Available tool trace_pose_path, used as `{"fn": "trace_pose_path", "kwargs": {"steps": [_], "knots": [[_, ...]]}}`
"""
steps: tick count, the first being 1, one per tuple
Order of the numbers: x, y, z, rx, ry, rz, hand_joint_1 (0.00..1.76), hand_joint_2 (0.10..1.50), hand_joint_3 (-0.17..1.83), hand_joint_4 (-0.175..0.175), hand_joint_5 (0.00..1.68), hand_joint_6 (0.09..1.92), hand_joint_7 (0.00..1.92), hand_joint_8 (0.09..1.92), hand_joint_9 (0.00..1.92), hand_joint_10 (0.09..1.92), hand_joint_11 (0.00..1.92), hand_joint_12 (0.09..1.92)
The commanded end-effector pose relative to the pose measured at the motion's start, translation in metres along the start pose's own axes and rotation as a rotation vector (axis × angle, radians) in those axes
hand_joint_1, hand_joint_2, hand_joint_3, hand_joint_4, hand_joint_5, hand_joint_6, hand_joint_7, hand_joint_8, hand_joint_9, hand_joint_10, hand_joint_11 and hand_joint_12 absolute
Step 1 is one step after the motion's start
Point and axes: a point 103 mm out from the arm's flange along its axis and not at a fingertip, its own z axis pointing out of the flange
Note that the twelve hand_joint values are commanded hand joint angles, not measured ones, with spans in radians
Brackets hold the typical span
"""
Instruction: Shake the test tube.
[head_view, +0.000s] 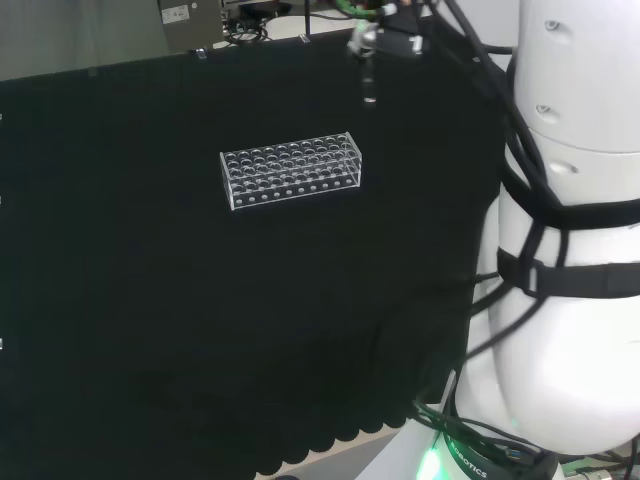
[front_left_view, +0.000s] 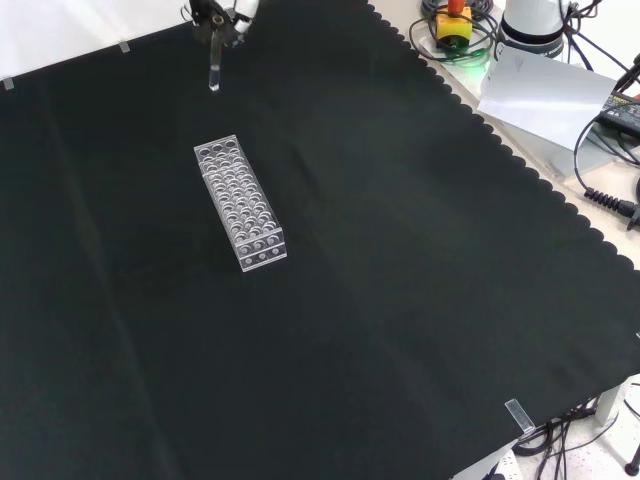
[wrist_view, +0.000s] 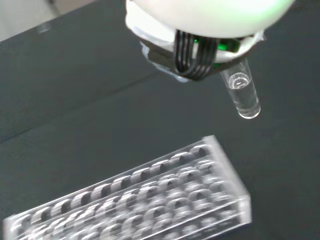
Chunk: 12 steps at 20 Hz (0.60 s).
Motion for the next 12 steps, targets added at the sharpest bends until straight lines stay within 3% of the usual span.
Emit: {"fn": "trace_pose_path", "kwargs": {"steps": [1, 7, 12], "knots": [[0.095, -0.031, 0.003, 0.035, 0.056, -0.215, 1.44, 0.63, 0.64, -0.175, 1.42, 0.09, 1.41, 0.60, 1.26, 0.86, 1.19, 0.91], [0.127, -0.045, 0.009, 0.079, 0.072, -0.310, 1.44, 0.63, 0.64, -0.175, 1.42, 0.09, 1.41, 0.60, 1.26, 0.86, 1.19, 0.91], [0.128, -0.044, 0.007, 0.075, 0.065, -0.306, 1.44, 0.63, 0.65, -0.175, 1.42, 0.09, 1.41, 0.61, 1.26, 0.86, 1.19, 0.91]]}}
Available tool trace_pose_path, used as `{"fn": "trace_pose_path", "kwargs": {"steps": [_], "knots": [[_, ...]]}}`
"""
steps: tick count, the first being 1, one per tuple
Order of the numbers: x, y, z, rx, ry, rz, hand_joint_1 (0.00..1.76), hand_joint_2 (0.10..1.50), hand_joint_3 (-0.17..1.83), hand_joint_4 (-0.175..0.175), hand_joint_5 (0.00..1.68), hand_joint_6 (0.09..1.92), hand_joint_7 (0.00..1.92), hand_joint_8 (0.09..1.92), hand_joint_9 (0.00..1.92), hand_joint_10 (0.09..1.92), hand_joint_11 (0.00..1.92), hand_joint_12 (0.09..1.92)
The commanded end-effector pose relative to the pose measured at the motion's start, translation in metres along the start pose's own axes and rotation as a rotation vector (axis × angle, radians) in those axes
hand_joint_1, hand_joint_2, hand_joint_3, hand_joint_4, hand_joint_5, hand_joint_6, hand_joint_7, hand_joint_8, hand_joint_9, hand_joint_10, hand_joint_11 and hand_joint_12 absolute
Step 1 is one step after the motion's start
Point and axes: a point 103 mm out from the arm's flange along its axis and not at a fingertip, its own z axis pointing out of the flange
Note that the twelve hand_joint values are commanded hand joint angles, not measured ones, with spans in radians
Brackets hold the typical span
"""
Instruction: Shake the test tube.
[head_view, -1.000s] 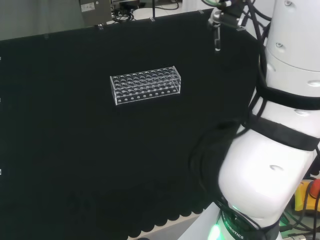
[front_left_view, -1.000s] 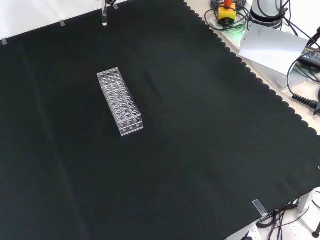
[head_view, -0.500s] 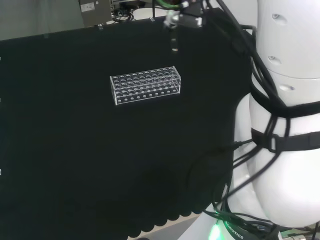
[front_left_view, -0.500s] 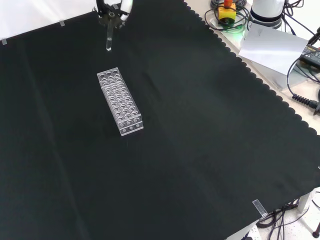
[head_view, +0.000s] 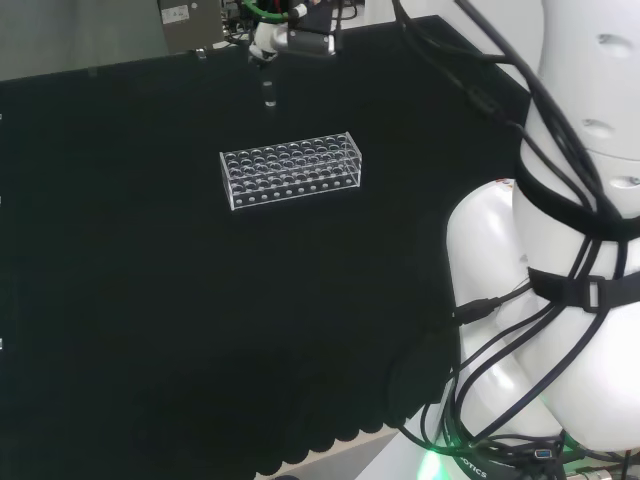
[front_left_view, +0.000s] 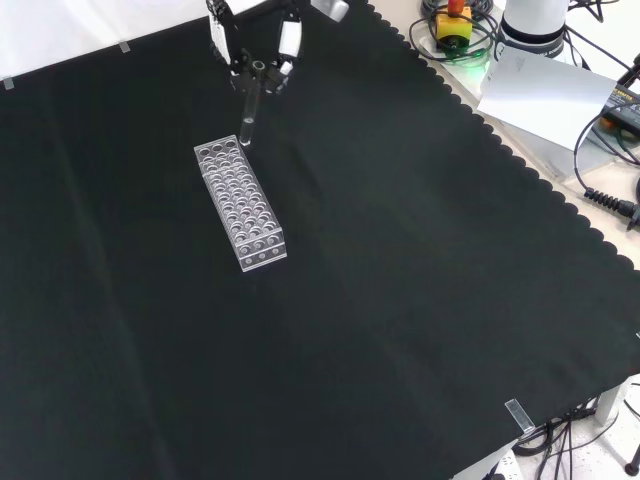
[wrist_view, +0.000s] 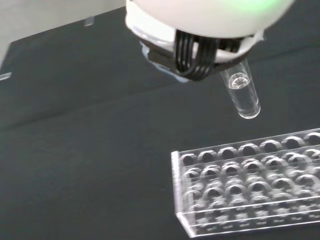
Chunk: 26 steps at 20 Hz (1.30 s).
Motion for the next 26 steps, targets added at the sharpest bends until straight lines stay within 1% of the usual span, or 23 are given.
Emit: {"fn": "trace_pose_path", "kwargs": {"steps": [1, 2, 4, 7, 10, 12, 14, 15, 17, 21, 26], "knots": [[-0.003, 0.003, -0.012, 0.015, 0.066, -0.025, 1.44, 0.63, 0.65, -0.175, 1.42, 0.09, 1.41, 0.61, 1.26, 0.86, 1.19, 0.91], [-0.006, 0.004, -0.012, 0.010, 0.064, -0.010, 1.44, 0.63, 0.65, -0.175, 1.42, 0.09, 1.41, 0.61, 1.26, 0.86, 1.19, 0.91], [-0.023, 0.005, -0.013, 0.004, 0.061, 0.026, 1.44, 0.63, 0.65, -0.175, 1.42, 0.09, 1.41, 0.60, 1.26, 0.86, 1.19, 0.91], [-0.050, 0.009, -0.014, -0.006, 0.045, 0.096, 1.44, 0.63, 0.65, -0.175, 1.42, 0.09, 1.41, 0.60, 1.26, 0.86, 1.19, 0.91], [-0.079, 0.009, -0.018, -0.030, 0.002, 0.167, 1.44, 0.63, 0.65, -0.175, 1.42, 0.09, 1.41, 0.60, 1.26, 0.86, 1.19, 0.91], [-0.095, 0.009, -0.020, -0.042, -0.021, 0.205, 1.44, 0.63, 0.65, -0.175, 1.42, 0.09, 1.41, 0.60, 1.26, 0.86, 1.19, 0.91], [-0.109, 0.008, -0.023, -0.055, -0.037, 0.241, 1.37, 0.68, 0.56, -0.175, 1.42, 0.09, 1.40, 0.63, 1.44, 0.79, 1.20, 0.91], [-0.116, 0.008, -0.025, -0.061, -0.044, 0.257, 1.35, 0.70, 0.54, -0.175, 1.42, 0.09, 1.40, 0.64, 1.49, 0.76, 1.20, 0.91], [-0.130, 0.006, -0.029, -0.070, -0.058, 0.283, 1.34, 0.71, 0.51, -0.175, 1.42, 0.09, 1.40, 0.65, 1.54, 0.73, 1.20, 0.91], [-0.156, 0.002, -0.039, -0.089, -0.083, 0.335, 1.33, 0.72, 0.51, -0.175, 1.42, 0.09, 1.40, 0.65, 1.55, 0.72, 1.20, 0.91], [-0.178, -0.001, -0.048, -0.099, -0.107, 0.376, 1.33, 0.72, 0.50, -0.175, 1.42, 0.09, 1.40, 0.65, 1.55, 0.72, 1.20, 0.91]]}}
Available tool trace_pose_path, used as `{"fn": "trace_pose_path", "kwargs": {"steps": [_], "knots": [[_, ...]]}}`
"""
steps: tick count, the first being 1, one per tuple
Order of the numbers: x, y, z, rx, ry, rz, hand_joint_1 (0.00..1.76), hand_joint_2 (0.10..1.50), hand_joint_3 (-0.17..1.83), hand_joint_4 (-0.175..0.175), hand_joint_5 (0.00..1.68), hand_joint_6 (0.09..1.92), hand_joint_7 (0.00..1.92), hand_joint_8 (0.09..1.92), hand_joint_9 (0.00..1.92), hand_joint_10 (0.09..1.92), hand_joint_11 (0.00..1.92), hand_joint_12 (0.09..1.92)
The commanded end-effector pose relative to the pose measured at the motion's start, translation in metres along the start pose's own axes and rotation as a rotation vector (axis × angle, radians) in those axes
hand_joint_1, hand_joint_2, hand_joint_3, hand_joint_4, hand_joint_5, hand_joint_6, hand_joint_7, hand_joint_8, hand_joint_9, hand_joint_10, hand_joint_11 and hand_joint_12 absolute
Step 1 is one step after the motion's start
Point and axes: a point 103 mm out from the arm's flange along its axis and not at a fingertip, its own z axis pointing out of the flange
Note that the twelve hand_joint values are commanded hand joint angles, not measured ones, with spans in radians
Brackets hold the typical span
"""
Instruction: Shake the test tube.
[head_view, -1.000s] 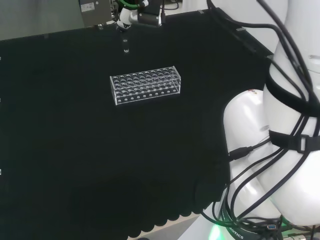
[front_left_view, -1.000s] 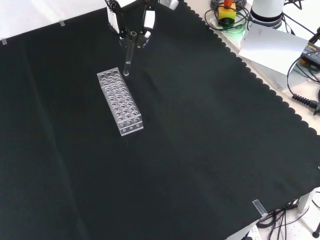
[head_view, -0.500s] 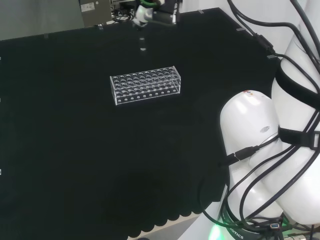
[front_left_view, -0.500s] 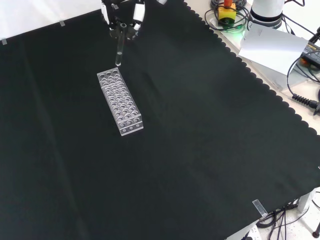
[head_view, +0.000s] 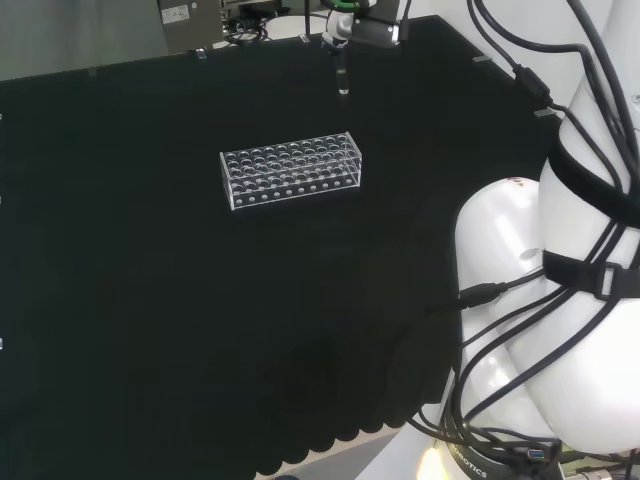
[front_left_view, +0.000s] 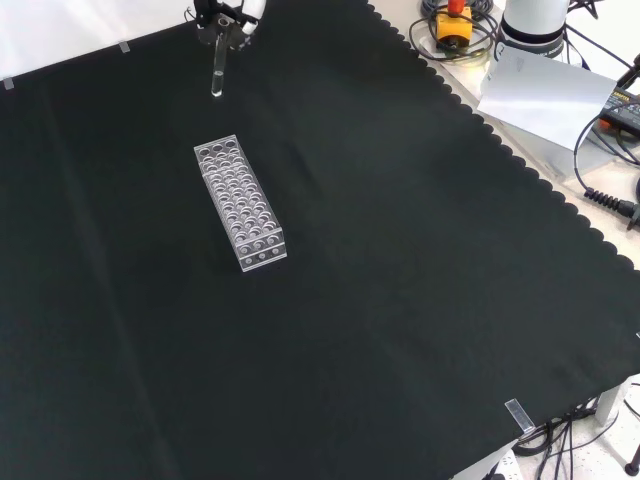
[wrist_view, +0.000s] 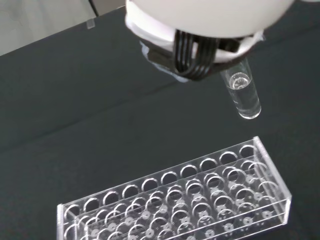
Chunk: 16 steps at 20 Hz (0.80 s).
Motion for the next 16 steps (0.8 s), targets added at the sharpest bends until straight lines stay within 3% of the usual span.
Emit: {"fn": "trace_pose_path", "kwargs": {"steps": [1, 4, 9, 16], "knots": [[-0.071, 0.009, -0.019, -0.062, -0.111, 0.154, 1.33, 0.72, 0.50, -0.175, 1.42, 0.09, 1.40, 0.65, 1.55, 0.72, 1.20, 0.91], [-0.076, 0.010, -0.022, -0.064, -0.103, 0.158, 1.33, 0.72, 0.50, -0.175, 1.42, 0.09, 1.40, 0.65, 1.55, 0.72, 1.20, 0.91], [-0.057, 0.008, -0.014, -0.045, -0.076, 0.119, 1.33, 0.72, 0.50, -0.175, 1.42, 0.09, 1.40, 0.65, 1.56, 0.71, 1.20, 0.91], [0.000, 0.003, 0.002, -0.026, -0.026, 0.027, 1.33, 0.72, 0.50, -0.175, 1.42, 0.09, 1.40, 0.65, 1.56, 0.71, 1.20, 0.91]]}}
